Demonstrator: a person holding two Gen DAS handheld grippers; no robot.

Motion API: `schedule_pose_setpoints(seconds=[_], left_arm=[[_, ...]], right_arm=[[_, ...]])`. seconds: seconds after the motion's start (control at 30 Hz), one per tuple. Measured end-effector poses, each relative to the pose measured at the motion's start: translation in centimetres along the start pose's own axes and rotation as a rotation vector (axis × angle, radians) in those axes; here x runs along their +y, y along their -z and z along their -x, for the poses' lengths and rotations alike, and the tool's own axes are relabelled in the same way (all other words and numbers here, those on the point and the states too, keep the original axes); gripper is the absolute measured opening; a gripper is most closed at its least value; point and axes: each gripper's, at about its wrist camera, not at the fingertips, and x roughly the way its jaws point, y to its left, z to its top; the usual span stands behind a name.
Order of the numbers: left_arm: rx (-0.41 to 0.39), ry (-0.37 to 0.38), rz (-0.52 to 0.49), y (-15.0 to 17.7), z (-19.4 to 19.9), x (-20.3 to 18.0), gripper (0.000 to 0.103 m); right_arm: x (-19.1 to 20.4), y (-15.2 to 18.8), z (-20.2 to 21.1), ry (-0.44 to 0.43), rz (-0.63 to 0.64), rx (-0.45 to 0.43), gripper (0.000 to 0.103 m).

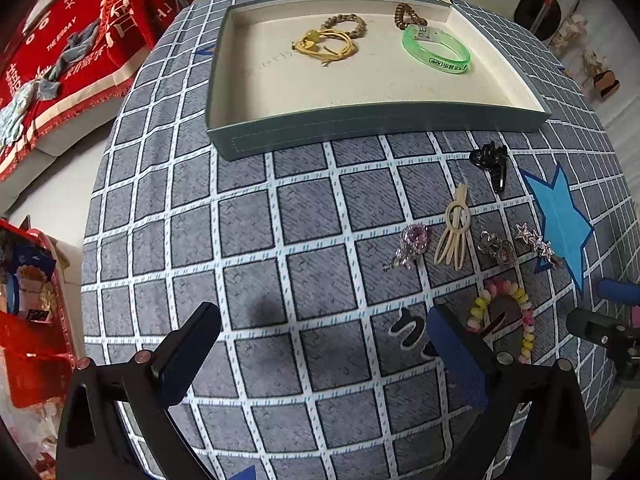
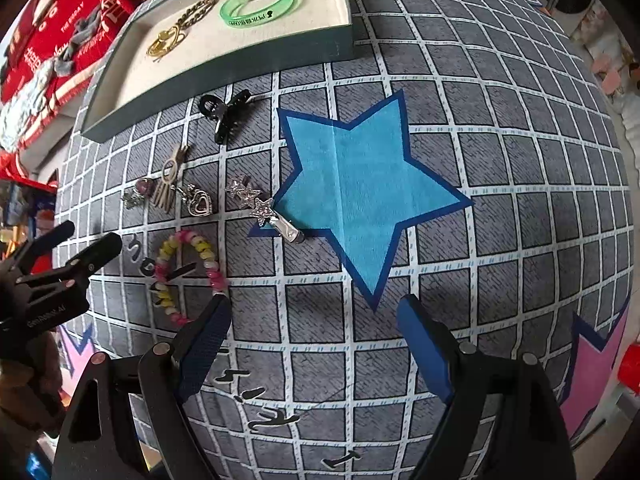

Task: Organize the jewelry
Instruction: 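Move both tools back over the remaining jewelry beside the blue star, then grasp the pink gem ring with the left tool while the right tool grasps the star hairpin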

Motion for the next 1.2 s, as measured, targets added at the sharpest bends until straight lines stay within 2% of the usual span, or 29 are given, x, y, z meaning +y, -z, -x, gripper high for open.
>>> schedule_pose_setpoints(seconds=[0.3, 0.5, 0.8, 0.87, 1.0, 1.03, 1.13, 1.2], left_arm=[[-0.003, -0.027, -0.036, -2.1, -1.8, -1.2, 0.103], [-0.004, -0.03, -0.04, -2.2, -2.5, -1.0, 0.103], [-0.02, 0.002, -0.067, -3.1, -2.6, -1.7, 0.103], [-0.025, 0.006, -0.086, -3.5, -2.7, -2.3, 0.103], [-0.033, 0.033, -0.105, -4.1, -2.5, -3.1, 0.088], [-0.037, 0.036, -0.111, -4.0, -2.4, -2.8, 0.085], [-0.042, 0.049, -0.136, -4.5, -2.1, -3.3, 0.069], [-0.048, 0.055, -0.152, -4.3, -1.9, -3.5, 0.052]], right_arm=[[1.2, -2.0, -1.6, 0.083, 0.093, 0.001, 0.087], [2.0, -3.5, -2.8, 0.144, 0.148, -0.013, 0.087], [7.6, -6.6, -4.7, 0.178, 0.267, -0.05, 0.087], [9.2, -7.1, -4.8, 0.174, 0.287, -0.054, 0.079], [9.6, -7.5, -5.1, 0.144, 0.283, -0.056, 0.064], [9.8, -7.5, -5.1, 0.144, 0.286, -0.058, 0.057], [10.2, -7.5, -5.0, 0.142, 0.299, -0.055, 0.045], [10.3, -7.0, -4.6, 0.142, 0.306, -0.054, 0.039]])
